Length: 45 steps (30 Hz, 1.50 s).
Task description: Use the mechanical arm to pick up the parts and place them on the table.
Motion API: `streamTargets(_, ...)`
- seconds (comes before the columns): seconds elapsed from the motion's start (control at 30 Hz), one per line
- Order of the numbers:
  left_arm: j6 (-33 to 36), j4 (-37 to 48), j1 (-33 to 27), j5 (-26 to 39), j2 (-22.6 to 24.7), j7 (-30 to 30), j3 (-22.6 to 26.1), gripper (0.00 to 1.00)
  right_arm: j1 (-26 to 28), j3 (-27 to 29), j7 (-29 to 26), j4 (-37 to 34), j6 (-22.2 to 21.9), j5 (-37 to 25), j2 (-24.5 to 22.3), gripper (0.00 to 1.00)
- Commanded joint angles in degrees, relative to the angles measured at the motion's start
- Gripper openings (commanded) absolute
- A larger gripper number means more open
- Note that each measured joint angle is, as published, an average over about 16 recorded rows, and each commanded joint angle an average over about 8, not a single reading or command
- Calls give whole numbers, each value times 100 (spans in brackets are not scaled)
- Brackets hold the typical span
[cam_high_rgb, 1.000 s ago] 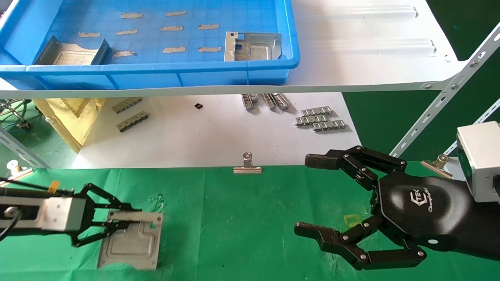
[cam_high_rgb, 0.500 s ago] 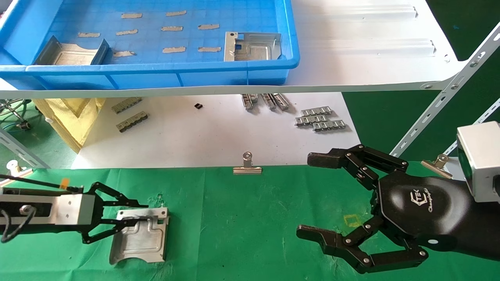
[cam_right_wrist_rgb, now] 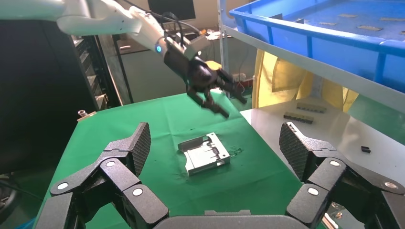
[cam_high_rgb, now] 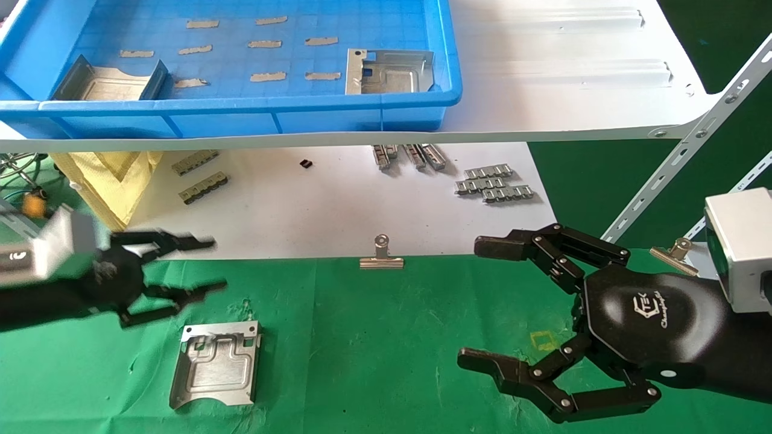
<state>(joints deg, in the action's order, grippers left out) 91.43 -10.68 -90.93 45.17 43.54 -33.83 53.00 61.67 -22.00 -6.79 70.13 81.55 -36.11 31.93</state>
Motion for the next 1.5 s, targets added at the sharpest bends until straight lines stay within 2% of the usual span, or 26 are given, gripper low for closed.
streamTargets(0.03, 12, -12, 140, -298, -78, 467, -109, 100, 0, 0, 0, 0, 0, 0, 0, 100)
streamTargets(0.2, 28, -37, 313, -535, -136, 675, -189, 100, -1, 0, 0, -1, -1, 0, -1, 100)
streamTargets(0.53, -4, -298, 356, -446, -147, 752, -301, 100, -1, 0, 0, -1, -1, 0, -1, 100)
streamTargets(1.5, -287, -3277, 1639, -389, -497, 2594, -1990, 100, -1, 0, 0, -1, -1, 0, -1, 100)
